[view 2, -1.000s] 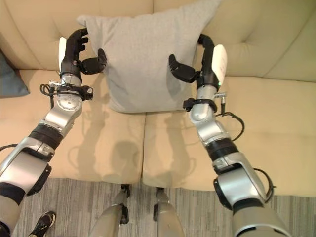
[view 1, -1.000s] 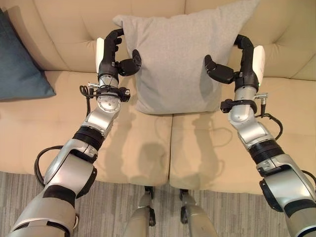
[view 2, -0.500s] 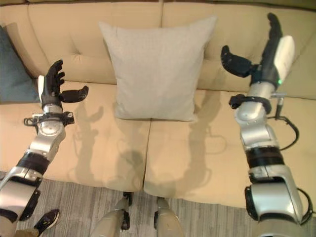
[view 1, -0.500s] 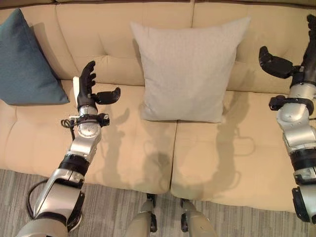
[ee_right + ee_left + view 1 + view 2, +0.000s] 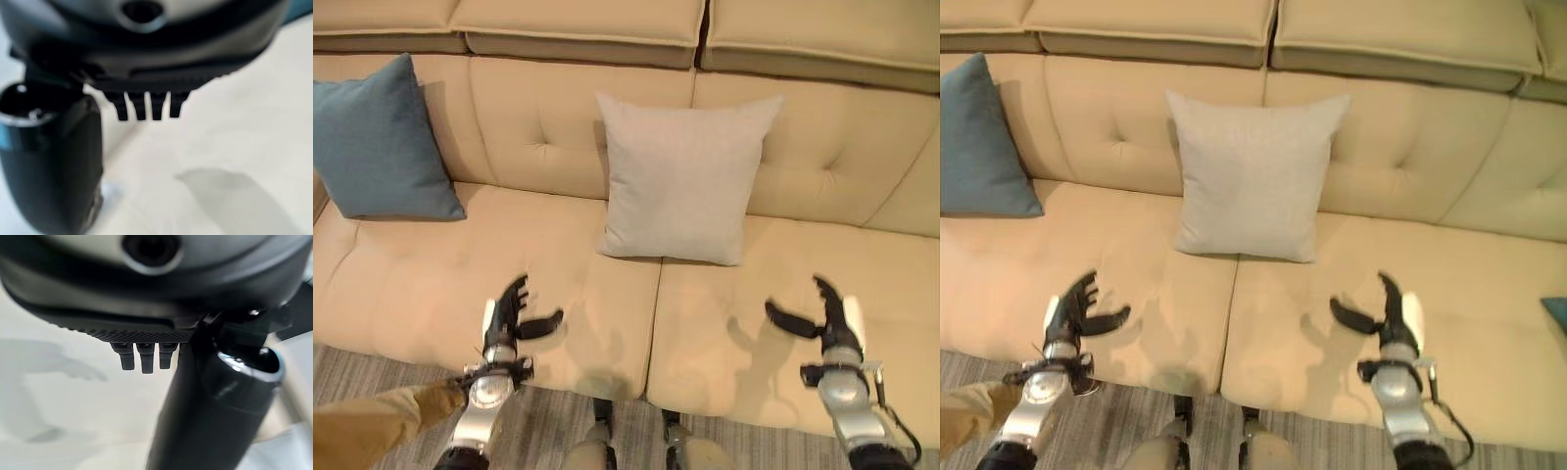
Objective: Pick up all the scattered cushions and arrange them neatly on the sofa.
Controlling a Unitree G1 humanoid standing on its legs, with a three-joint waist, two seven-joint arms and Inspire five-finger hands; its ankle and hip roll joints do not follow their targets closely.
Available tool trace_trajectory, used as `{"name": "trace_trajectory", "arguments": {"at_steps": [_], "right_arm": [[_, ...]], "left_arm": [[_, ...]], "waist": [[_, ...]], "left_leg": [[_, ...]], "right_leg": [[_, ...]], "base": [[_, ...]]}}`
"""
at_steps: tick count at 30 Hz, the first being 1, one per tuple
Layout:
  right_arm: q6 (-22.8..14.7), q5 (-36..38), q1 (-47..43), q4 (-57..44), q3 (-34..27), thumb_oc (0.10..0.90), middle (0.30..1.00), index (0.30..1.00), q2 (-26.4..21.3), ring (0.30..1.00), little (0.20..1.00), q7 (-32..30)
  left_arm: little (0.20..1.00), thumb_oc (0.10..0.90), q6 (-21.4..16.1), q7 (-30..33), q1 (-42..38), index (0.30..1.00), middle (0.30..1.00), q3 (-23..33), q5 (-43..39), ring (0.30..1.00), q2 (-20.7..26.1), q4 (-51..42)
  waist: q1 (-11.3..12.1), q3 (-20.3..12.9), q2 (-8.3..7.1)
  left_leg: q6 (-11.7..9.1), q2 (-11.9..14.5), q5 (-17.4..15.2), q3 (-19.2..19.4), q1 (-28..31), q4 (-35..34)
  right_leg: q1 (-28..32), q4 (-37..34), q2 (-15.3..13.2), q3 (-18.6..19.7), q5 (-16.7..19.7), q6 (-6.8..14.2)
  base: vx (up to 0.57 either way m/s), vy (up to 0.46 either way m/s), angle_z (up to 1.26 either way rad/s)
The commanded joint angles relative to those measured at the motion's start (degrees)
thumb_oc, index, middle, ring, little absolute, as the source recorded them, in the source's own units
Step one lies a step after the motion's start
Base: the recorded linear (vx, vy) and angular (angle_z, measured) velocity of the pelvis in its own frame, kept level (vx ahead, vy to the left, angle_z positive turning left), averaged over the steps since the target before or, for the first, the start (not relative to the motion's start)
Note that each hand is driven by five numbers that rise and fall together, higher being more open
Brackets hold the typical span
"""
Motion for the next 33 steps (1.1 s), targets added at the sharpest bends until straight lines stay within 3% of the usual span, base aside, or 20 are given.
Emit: {"name": "trace_trajectory", "arguments": {"at_steps": [1, 5, 8, 9, 18, 23, 33], "right_arm": [[-4.5, -1.8, -0.5, -1.4, 1.4, 0.8, 0.9, 0.9, -2.6, 0.9, 0.9, -0.5], [-4.7, 0.1, 1.3, 2.8, 3.8, 0.8, 0.9, 0.9, 1.3, 0.9, 0.9, 1.2], [-4.8, 0.6, 1.5, 3.7, 4.3, 0.8, 0.9, 0.9, 1.9, 0.9, 0.9, 1.6], [-4.8, 0.8, 1.7, 6.8, 5.9, 0.8, 0.9, 0.9, 2.8, 0.9, 0.9, 1.8], [-3.9, 2.5, 0.6, 20.1, 7.2, 0.8, 0.9, 0.9, 4.5, 0.9, 0.9, 1.7], [-3.0, 3.5, -0.4, 28.5, 8.7, 0.8, 0.9, 0.9, 6.5, 0.9, 0.9, 2.4], [-1.6, 3.3, -0.7, 34.9, 10.3, 0.8, 0.9, 0.9, 9.0, 0.9, 0.9, 2.8]], "left_arm": [[0.9, 0.8, -3.0, -1.2, 0.6, 0.9, 0.9, 0.2, 2.1, 0.9, -0.2, 1.0], [0.9, 0.8, -1.8, -1.6, 3.9, 0.9, 0.9, -0.1, 3.8, 0.9, -2.3, 8.2], [0.9, 0.8, -1.7, -1.4, 4.1, 0.9, 0.9, -0.1, 4.3, 0.9, -2.5, 9.9], [0.9, 0.8, -1.0, -0.9, 3.9, 0.9, 0.9, -0.3, 6.3, 0.9, -3.8, 16.2], [0.9, 0.8, 0.3, -0.3, 2.4, 0.9, 0.9, 1.1, 8.2, 0.9, -6.4, 32.2], [0.9, 0.8, 0.6, -0.4, 0.7, 0.9, 0.9, -0.1, 9.9, 0.9, -6.6, 34.5], [0.9, 0.8, 0.6, -0.9, -1.5, 0.9, 0.9, -2.9, 10.5, 0.9, -7.6, 34.2]], "waist": [[1.0, -7.8, -0.94], [1.4, -7.9, -1.61], [1.4, -7.9, -1.69], [1.6, -8.0, -2.0], [1.7, -9.1, -2.53], [1.7, -9.3, -2.37], [1.3, -9.5, -2.17]], "left_leg": [[-1.2, -1.2, -5.5, 2.7, 2.9, 0.5], [-1.0, -1.1, -5.8, 2.8, 4.5, 0.5], [-1.0, -1.1, -5.8, 2.9, 4.9, 0.5], [-0.9, -1.0, -6.0, 3.0, 6.1, 0.5], [-0.7, -0.9, -6.9, 3.1, 9.5, 0.5], [-0.6, -0.9, -7.2, 3.3, 10.3, 0.5], [-0.3, -1.1, -8.2, 3.9, 11.9, 0.5]], "right_leg": [[1.6, 0.8, -1.7, -0.5, -3.5, 4.8], [3.1, 0.9, -1.6, -0.3, -3.8, 4.7], [3.5, 0.9, -1.5, -0.3, -3.8, 4.7], [4.4, 1.1, -1.4, -0.2, -4.1, 4.7], [7.2, 2.1, -1.3, -0.1, -5.6, 4.2], [7.7, 1.8, -1.3, 0.1, -5.6, 4.2], [8.9, 2.0, -1.7, 0.4, -5.9, 4.4]], "base": [[0.0, 0.0, 0.0], [0.0, 0.0, 0.0], [-0.01, 0.0, -0.02], [-0.04, 0.001, -0.06], [-0.01, 0.0, -0.01], [-0.01, 0.0, -0.01], [-0.01, 0.005, -0.03]]}}
